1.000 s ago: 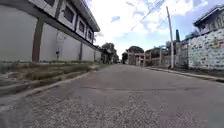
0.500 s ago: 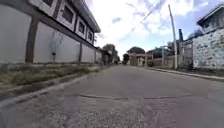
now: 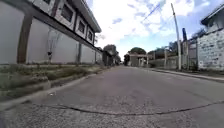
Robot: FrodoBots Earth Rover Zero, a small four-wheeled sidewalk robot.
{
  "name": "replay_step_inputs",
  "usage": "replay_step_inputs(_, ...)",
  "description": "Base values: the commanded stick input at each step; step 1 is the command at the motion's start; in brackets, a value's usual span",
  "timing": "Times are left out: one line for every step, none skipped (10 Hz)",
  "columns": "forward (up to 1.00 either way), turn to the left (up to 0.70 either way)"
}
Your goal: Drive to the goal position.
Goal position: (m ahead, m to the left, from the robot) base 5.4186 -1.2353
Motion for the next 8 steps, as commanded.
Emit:
replay_step_inputs(1.00, 0.06)
replay_step_inputs(1.00, 0.06)
replay_step_inputs(1.00, 0.06)
replay_step_inputs(1.00, 0.06)
replay_step_inputs(1.00, 0.06)
replay_step_inputs(1.00, 0.06)
replay_step_inputs(1.00, 0.06)
replay_step_inputs(1.00, 0.06)
